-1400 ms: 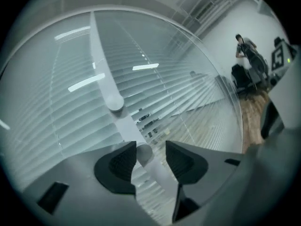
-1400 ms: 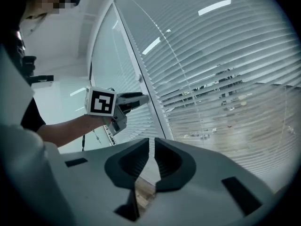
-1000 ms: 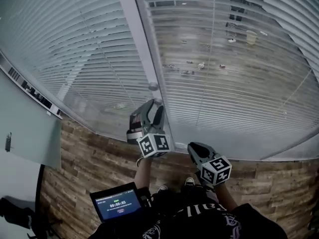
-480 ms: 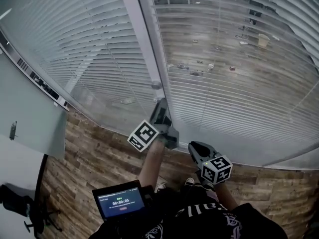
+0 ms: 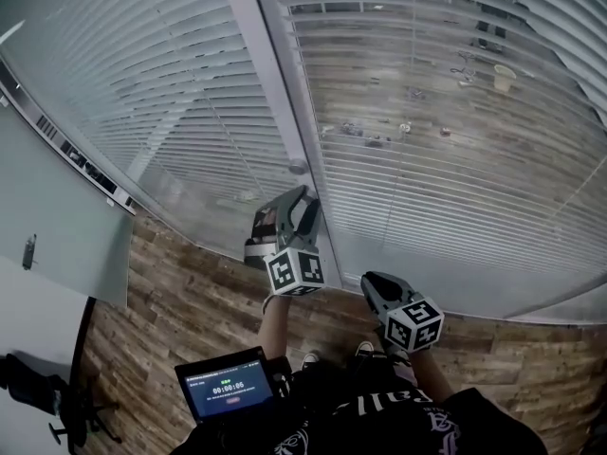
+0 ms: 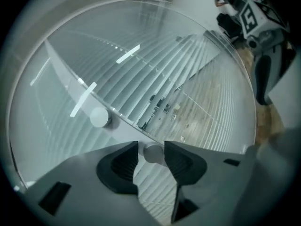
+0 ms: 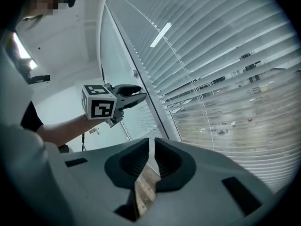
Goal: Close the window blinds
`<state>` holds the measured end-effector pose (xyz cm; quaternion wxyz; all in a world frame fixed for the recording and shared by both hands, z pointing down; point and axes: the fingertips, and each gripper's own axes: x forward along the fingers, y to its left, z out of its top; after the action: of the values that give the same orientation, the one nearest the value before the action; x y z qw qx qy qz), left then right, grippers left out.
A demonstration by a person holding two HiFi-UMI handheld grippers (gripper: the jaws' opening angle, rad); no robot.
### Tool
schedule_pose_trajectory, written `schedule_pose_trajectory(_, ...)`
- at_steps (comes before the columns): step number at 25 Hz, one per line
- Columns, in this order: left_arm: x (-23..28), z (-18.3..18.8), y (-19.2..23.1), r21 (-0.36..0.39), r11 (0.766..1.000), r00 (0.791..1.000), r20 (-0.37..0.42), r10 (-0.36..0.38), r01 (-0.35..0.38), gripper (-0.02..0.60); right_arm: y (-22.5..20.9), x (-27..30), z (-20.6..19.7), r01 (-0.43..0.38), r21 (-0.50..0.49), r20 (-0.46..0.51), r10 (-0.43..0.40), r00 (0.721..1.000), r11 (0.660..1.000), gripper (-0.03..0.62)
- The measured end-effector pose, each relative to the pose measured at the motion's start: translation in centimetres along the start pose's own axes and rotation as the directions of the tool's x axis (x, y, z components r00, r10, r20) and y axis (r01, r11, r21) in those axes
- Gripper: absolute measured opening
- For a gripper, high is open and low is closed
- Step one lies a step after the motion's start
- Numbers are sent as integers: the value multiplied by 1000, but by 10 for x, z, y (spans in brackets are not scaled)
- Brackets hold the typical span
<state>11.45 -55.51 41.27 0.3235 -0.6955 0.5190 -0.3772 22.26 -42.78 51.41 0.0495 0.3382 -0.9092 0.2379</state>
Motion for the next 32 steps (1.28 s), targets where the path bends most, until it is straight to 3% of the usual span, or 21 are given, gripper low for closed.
schedule_pose_trajectory(3, 1, 1, 4, -84, 996, 1000, 24, -15, 17, 153, 0, 1, 0, 3, 2, 1, -3, 1000, 1000, 49)
schedule_pose_trajectory(5, 0, -3, 9, -497, 867, 995, 102, 4, 48, 127, 0, 2, 0, 9, 7, 3, -9, 1000, 1000, 49)
schedule_pose_trajectory(6, -1, -6, 14, -749, 656, 986, 162, 41, 96, 126, 0, 2, 0, 12, 9, 4, -12, 1000, 1000, 49)
schedule_pose_trajectory(7, -2, -9, 18, -927, 333, 971, 217, 101, 172, 126, 1, 2, 0, 13, 11, 6, -13, 1000, 1000, 49)
schedule_pose_trajectory(9, -3, -17, 20, -866, -370, 933, 254, 256, 337, 126, 2, 3, 0, 11, 13, 8, -11, 1000, 1000, 49)
schedule_pose_trajectory(10, -2, -20, 21, -713, -585, 919, 238, 315, 385, 127, 2, 3, 1, 10, 14, 9, -11, 1000, 1000, 49)
schedule_pose_trajectory(11, -2, -22, 21, -613, -678, 912, 223, 345, 406, 127, 1, 3, 1, 11, 14, 9, -11, 1000, 1000, 49)
schedule_pose_trajectory(12, -1, -21, 21, -621, -670, 911, 223, 347, 407, 127, 1, 3, 0, 13, 13, 8, -13, 1000, 1000, 49)
schedule_pose_trajectory(13, -2, -20, 22, -722, -571, 916, 236, 326, 390, 127, 0, 3, 0, 15, 13, 7, -15, 1000, 1000, 49)
schedule_pose_trajectory(14, -3, -19, 24, -854, -388, 926, 246, 286, 347, 127, 0, 2, 0, 16, 12, 7, -16, 1000, 1000, 49)
schedule_pose_trajectory(16, -10, -14, 25, -971, 131, 959, 220, 180, 198, 129, 0, 1, -1, 15, 13, 7, -15, 1000, 1000, 49)
schedule_pose_trajectory(18, -13, -9, 15, -782, 620, 988, 140, 68, 68, 149, -2, 1, -1, 17, 14, 4, -17, 1000, 1000, 49)
schedule_pose_trajectory(19, -10, -8, 9, -610, 792, 995, 93, 29, 34, 158, -3, 0, -2, 19, 15, 3, -19, 1000, 1000, 49)
schedule_pose_trajectory(20, -6, -6, 3, -433, 901, 999, 52, 3, 20, 164, -5, 0, -2, 22, 16, 2, -22, 1000, 1000, 49)
schedule_pose_trajectory(22, 1, -4, -3, -186, 982, 1000, 3, -19, 19, 164, -6, 0, -2, 25, 19, 1, -25, 1000, 1000, 49)
schedule_pose_trajectory(25, 1, -8, 2, -231, 973, 1000, 21, -14, 18, 129, -3, 0, -4, 23, 21, 0, -23, 1000, 1000, 49)
schedule_pose_trajectory(27, 0, -10, 8, -598, 799, 994, 108, 2, 64, 127, -4, -1, -4, 27, 24, 0, -27, 1000, 999, 49)
schedule_pose_trajectory(28, 0, -10, 11, -807, 578, 985, 168, 33, 118, 126, -4, -1, -5, 30, 25, -1, -30, 1000, 999, 49)
schedule_pose_trajectory(30, -1, -13, 15, -965, -14, 956, 256, 142, 261, 126, -5, -3, -6, 36, 28, -2, -36, 999, 999, 49)
schedule_pose_trajectory(31, -1, -14, 15, -918, -236, 942, 277, 192, 318, 126, -5, -4, -7, 38, 29, -2, -38, 999, 999, 49)
schedule_pose_trajectory(32, 0, -15, 14, -873, -343, 933, 284, 220, 347, 126, -5, -5, -7, 42, 30, -1, -42, 999, 999, 49)
